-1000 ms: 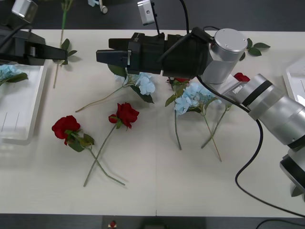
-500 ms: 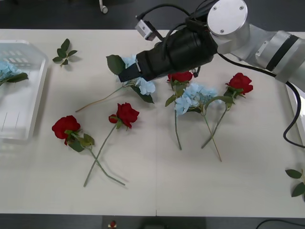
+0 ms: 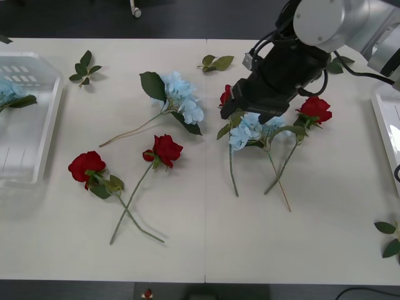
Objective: Put the red flowers into the right box and the blue flowers into the left box
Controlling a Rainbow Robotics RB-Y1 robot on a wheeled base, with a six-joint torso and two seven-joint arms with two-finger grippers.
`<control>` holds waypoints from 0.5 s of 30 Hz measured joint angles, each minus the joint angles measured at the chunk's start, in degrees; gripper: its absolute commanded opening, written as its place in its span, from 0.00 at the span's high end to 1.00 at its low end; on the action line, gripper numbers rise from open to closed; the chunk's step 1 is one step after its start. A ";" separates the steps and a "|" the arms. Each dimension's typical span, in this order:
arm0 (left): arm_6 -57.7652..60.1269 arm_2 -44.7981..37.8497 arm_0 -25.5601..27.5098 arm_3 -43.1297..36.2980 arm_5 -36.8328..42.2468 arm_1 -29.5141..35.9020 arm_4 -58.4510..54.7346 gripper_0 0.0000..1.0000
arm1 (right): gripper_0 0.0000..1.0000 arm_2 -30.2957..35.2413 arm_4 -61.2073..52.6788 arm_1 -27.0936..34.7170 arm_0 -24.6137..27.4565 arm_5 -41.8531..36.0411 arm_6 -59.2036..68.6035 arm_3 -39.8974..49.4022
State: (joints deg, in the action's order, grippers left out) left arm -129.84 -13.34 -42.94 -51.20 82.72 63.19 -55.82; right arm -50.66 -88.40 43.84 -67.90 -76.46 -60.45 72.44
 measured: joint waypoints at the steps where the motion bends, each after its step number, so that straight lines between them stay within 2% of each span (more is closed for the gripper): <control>1: 0.00 1.33 0.30 0.00 -0.83 -0.01 1.05 1.00 | 0.00 0.00 0.74 0.80 0.00 -0.66 0.03 0.00; 6: 0.00 5.78 0.60 0.00 -2.75 -1.56 8.87 1.00 | 0.00 -0.01 2.56 4.30 0.00 -2.09 3.21 -0.26; 15: 2.52 5.55 1.06 0.00 -4.95 -7.93 17.93 1.00 | 0.00 -1.36 5.43 5.49 1.07 -0.31 5.32 -5.88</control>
State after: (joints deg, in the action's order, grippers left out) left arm -127.32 -7.80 -41.88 -51.20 77.78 55.26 -37.89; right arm -52.02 -82.97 49.33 -66.83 -76.77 -55.14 66.56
